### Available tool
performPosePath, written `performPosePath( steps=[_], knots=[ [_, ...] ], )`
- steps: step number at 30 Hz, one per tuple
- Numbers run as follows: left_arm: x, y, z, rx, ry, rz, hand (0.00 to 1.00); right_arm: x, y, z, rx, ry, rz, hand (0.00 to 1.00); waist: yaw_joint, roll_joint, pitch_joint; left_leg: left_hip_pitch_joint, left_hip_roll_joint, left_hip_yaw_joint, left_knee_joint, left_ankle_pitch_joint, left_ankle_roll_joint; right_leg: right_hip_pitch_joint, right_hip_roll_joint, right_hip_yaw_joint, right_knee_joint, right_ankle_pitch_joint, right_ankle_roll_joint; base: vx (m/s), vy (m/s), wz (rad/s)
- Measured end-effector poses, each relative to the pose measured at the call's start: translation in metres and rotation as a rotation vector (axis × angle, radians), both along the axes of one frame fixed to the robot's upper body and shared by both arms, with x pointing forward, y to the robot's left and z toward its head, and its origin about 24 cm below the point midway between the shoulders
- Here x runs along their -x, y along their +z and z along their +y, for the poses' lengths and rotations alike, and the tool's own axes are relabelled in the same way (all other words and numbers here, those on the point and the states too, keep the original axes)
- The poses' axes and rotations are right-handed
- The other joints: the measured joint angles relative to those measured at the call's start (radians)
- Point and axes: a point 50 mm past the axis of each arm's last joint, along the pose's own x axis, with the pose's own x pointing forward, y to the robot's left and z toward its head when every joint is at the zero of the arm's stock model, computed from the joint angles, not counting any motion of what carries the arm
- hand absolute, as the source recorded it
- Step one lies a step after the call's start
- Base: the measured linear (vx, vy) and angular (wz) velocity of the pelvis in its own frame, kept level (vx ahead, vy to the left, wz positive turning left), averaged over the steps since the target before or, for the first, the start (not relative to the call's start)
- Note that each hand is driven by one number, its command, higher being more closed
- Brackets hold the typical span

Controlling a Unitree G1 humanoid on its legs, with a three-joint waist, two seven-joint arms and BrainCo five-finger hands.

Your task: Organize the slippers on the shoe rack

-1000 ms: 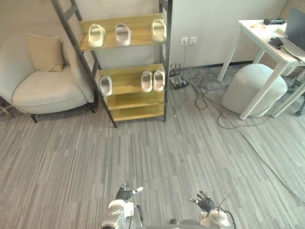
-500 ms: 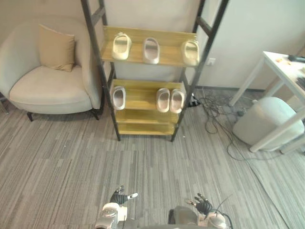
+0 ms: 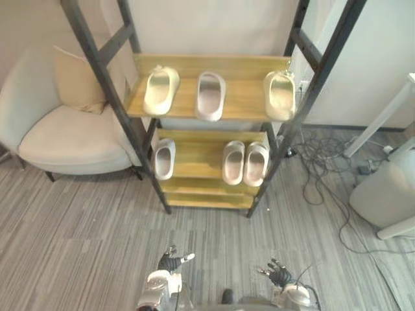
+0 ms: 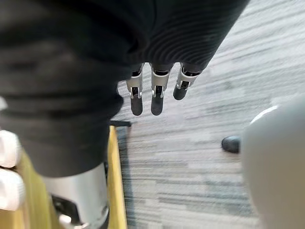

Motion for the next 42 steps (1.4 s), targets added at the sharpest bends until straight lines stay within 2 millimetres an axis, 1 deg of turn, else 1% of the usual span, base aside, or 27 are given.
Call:
performPosePath(
  steps=[1, 2, 3, 4, 5, 7, 8, 9, 10, 11, 12, 13, 14, 16, 17, 18, 19, 20, 21, 24, 27, 29, 31, 34, 36, 39, 42],
  knots=[
    [0.003, -0.002, -0.004, 0.002, -0.025, 0.014, 0.0, 0.001, 0.0, -0.003, 0.008, -0.004, 0.002, 0.0, -0.002, 0.015, -0.009, 0.011, -0.029, -0.052, -0.185, 0.03, -0.006, -0.005, -0.011, 0.011, 0.003, -0.011, 0.019, 0.17, 0.242, -0.2],
    [0.004, -0.003, -0.007, 0.004, -0.042, 0.02, 0.0, 0.002, 0.0, -0.006, 0.016, -0.003, 0.008, 0.0, -0.001, 0.025, -0.015, 0.022, -0.042, -0.088, -0.272, 0.063, -0.008, -0.012, -0.012, 0.02, 0.007, -0.02, 0.033, 0.14, 0.283, -0.25],
    [0.006, -0.004, -0.01, 0.003, -0.061, 0.03, 0.0, 0.004, 0.0, -0.01, 0.025, -0.002, 0.014, 0.0, 0.003, 0.05, -0.029, 0.026, -0.047, -0.125, -0.318, 0.142, -0.024, -0.021, -0.003, 0.032, 0.018, -0.038, 0.059, 0.14, 0.284, -0.33],
    [0.006, -0.004, -0.007, -0.006, -0.064, 0.035, 0.0, 0.003, 0.0, -0.007, 0.019, -0.002, 0.013, 0.0, 0.005, 0.033, -0.032, 0.049, -0.067, -0.103, -0.325, 0.127, -0.011, -0.021, -0.029, 0.059, 0.041, -0.057, 0.081, 0.14, 0.273, -0.32],
    [0.007, -0.004, -0.002, -0.018, -0.06, 0.035, 0.0, 0.004, -0.001, -0.003, 0.008, -0.003, 0.015, 0.0, 0.006, 0.012, -0.033, 0.06, -0.085, -0.085, -0.33, 0.116, -0.006, -0.022, -0.048, 0.067, 0.055, -0.078, 0.093, 0.17, 0.24, -0.28],
    [0.006, -0.003, 0.008, -0.041, -0.054, 0.032, 0.0, 0.006, -0.003, 0.007, -0.019, -0.002, 0.018, 0.0, 0.014, -0.038, -0.038, 0.091, -0.134, -0.033, -0.326, 0.076, 0.022, -0.055, -0.114, 0.097, 0.16, -0.14, 0.126, 0.18, 0.246, -0.35],
    [0.006, -0.004, 0.01, -0.045, -0.054, 0.034, 0.0, 0.008, -0.004, 0.009, -0.022, 0.0, 0.022, 0.0, 0.016, -0.048, -0.044, 0.097, -0.147, -0.021, -0.327, 0.065, 0.031, -0.071, -0.127, 0.113, 0.211, -0.153, 0.139, 0.17, 0.204, -0.49],
    [0.007, -0.004, 0.01, -0.046, -0.054, 0.038, 0.0, 0.007, -0.003, 0.009, -0.023, 0.011, 0.02, 0.0, 0.021, -0.052, -0.046, 0.108, -0.153, -0.002, -0.329, 0.051, 0.04, -0.115, -0.136, 0.122, 0.312, -0.156, 0.144, 0.16, 0.202, -0.44],
    [0.008, -0.005, 0.01, -0.047, -0.054, 0.042, 0.0, 0.004, -0.002, 0.01, -0.024, 0.015, 0.006, 0.0, 0.021, -0.048, -0.044, 0.129, -0.157, 0.014, -0.33, 0.041, 0.046, -0.165, -0.142, 0.125, 0.43, -0.145, 0.148, 0.22, 0.22, -0.3],
    [0.012, -0.006, 0.012, -0.049, -0.052, 0.053, 0.0, 0.004, -0.001, 0.009, -0.022, 0.008, -0.002, 0.0, 0.009, -0.043, -0.041, 0.171, -0.163, 0.016, -0.329, 0.035, 0.063, -0.21, -0.153, 0.12, 0.548, -0.121, 0.149, 0.23, 0.206, -0.09],
    [0.012, -0.006, 0.012, -0.05, -0.052, 0.054, 0.0, 0.004, -0.001, 0.009, -0.022, 0.006, -0.001, 0.0, 0.007, -0.044, -0.042, 0.177, -0.162, 0.016, -0.329, 0.034, 0.065, -0.209, -0.157, 0.115, 0.556, -0.124, 0.145, 0.27, 0.136, 0.12],
    [0.014, -0.007, 0.013, -0.053, -0.051, 0.06, 0.0, 0.006, -0.002, 0.008, -0.023, 0.001, 0.009, 0.0, 0.007, -0.047, -0.047, 0.196, -0.155, 0.013, -0.332, 0.028, 0.068, -0.207, -0.162, 0.083, 0.56, -0.147, 0.141, 0.18, 0.04, 0.13],
    [0.014, -0.007, 0.014, -0.053, -0.051, 0.063, 0.0, 0.007, -0.002, 0.008, -0.021, 0.003, 0.01, 0.0, 0.009, -0.046, -0.047, 0.201, -0.15, 0.009, -0.333, 0.028, 0.068, -0.208, -0.162, 0.063, 0.546, -0.158, 0.138, 0.18, 0.016, 0.17],
    [0.014, -0.007, 0.013, -0.052, -0.051, 0.068, 0.0, 0.004, -0.002, 0.007, -0.015, 0.01, 0.006, 0.0, 0.009, -0.028, -0.044, 0.221, -0.121, 0.001, -0.354, 0.028, 0.067, -0.209, -0.157, -0.006, 0.455, -0.175, 0.133, 0.19, -0.044, 0.05],
    [0.015, -0.008, 0.014, -0.053, -0.049, 0.07, 0.0, 0.004, -0.002, 0.007, -0.012, 0.015, 0.008, 0.0, 0.009, -0.027, -0.046, 0.228, -0.113, 0.002, -0.355, 0.031, 0.062, -0.199, -0.157, -0.02, 0.369, -0.159, 0.125, 0.24, -0.124, -0.02],
    [0.017, -0.008, 0.017, -0.06, -0.048, 0.075, 0.0, 0.007, -0.003, 0.009, -0.016, 0.018, 0.02, 0.0, 0.009, -0.041, -0.055, 0.233, -0.122, 0.002, -0.357, 0.03, 0.054, -0.184, -0.161, -0.023, 0.255, -0.074, 0.123, 0.25, -0.188, -0.02],
    [0.018, -0.009, 0.019, -0.065, -0.047, 0.079, 0.0, 0.009, -0.004, 0.01, -0.018, 0.02, 0.026, 0.0, 0.009, -0.055, -0.06, 0.244, -0.132, 0.0, -0.365, 0.02, 0.037, -0.175, -0.169, -0.021, 0.208, -0.026, 0.139, 0.23, -0.19, -0.04],
    [0.019, -0.01, 0.017, -0.059, -0.05, 0.092, 0.0, 0.01, -0.005, 0.008, -0.01, 0.025, 0.034, 0.0, 0.009, -0.044, -0.065, 0.261, -0.12, -0.007, -0.379, 0.014, 0.025, -0.144, -0.156, -0.022, 0.179, -0.034, 0.142, 0.22, -0.188, -0.08],
    [0.022, -0.012, 0.013, -0.048, -0.051, 0.106, 0.0, 0.013, -0.006, 0.003, 0.003, 0.025, 0.047, 0.0, 0.008, -0.017, -0.077, 0.27, -0.103, -0.007, -0.395, 0.02, 0.015, -0.122, -0.137, -0.024, 0.133, -0.021, 0.13, 0.19, -0.16, -0.11],
    [0.028, -0.015, 0.008, -0.035, -0.054, 0.133, 0.0, 0.021, -0.007, -0.009, 0.031, 0.024, 0.082, 0.0, 0.008, 0.011, -0.09, 0.313, -0.083, -0.01, -0.447, 0.03, 0.0, -0.071, -0.101, -0.026, 0.058, -0.007, 0.12, 0.15, -0.136, -0.11],
    [0.03, -0.016, 0.008, -0.038, -0.066, 0.14, 0.0, 0.025, -0.008, -0.011, 0.035, 0.025, 0.094, 0.0, 0.005, 0.012, -0.09, 0.333, -0.071, -0.012, -0.471, 0.035, -0.007, -0.049, -0.081, -0.023, 0.022, 0.003, 0.112, 0.04, -0.062, -0.11],
    [0.027, -0.015, 0.008, -0.047, -0.09, 0.135, 0.0, 0.025, -0.008, -0.011, 0.039, 0.034, 0.094, 0.0, 0.002, 0.015, -0.089, 0.33, -0.071, -0.011, -0.472, 0.035, -0.008, -0.043, -0.075, -0.019, -0.012, 0.027, 0.113, -0.01, 0.007, -0.09],
    [0.027, -0.015, 0.012, -0.061, -0.097, 0.137, 0.0, 0.024, -0.008, -0.01, 0.042, 0.047, 0.095, 0.0, -0.002, -0.005, -0.084, 0.332, -0.08, -0.011, -0.472, 0.036, -0.008, -0.017, -0.076, -0.008, -0.065, 0.058, 0.122, -0.07, 0.067, -0.01],
    [0.027, -0.015, 0.016, -0.08, -0.116, 0.138, 0.0, 0.022, -0.008, -0.007, 0.044, 0.063, 0.086, 0.0, -0.004, -0.014, -0.084, 0.325, -0.092, -0.009, -0.472, 0.036, -0.008, -0.014, -0.086, -0.001, -0.097, 0.085, 0.129, -0.08, 0.079, -0.07],
    [0.026, -0.014, 0.019, -0.096, -0.132, 0.138, 0.0, 0.02, -0.005, -0.007, 0.05, 0.06, 0.063, 0.0, -0.004, -0.015, -0.084, 0.313, -0.102, -0.009, -0.472, 0.036, -0.007, -0.012, -0.094, 0.002, -0.116, 0.102, 0.135, -0.11, 0.071, -0.02],
    [0.033, -0.016, 0.027, -0.116, -0.132, 0.157, 0.0, 0.01, 0.009, -0.013, 0.088, 0.045, -0.05, 0.0, -0.004, -0.016, -0.083, 0.31, -0.109, 0.0, -0.484, 0.043, 0.0, -0.017, -0.099, 0.017, -0.132, 0.121, 0.138, -0.1, 0.04, -0.1],
    [0.035, -0.015, 0.032, -0.129, -0.133, 0.161, 0.0, -0.015, 0.044, -0.027, 0.166, 0.045, -0.257, 0.0, -0.008, -0.017, -0.083, 0.31, -0.112, 0.014, -0.508, 0.058, 0.0, -0.035, -0.1, 0.034, -0.134, 0.132, 0.138, -0.09, -0.005, -0.17]
  ],
)
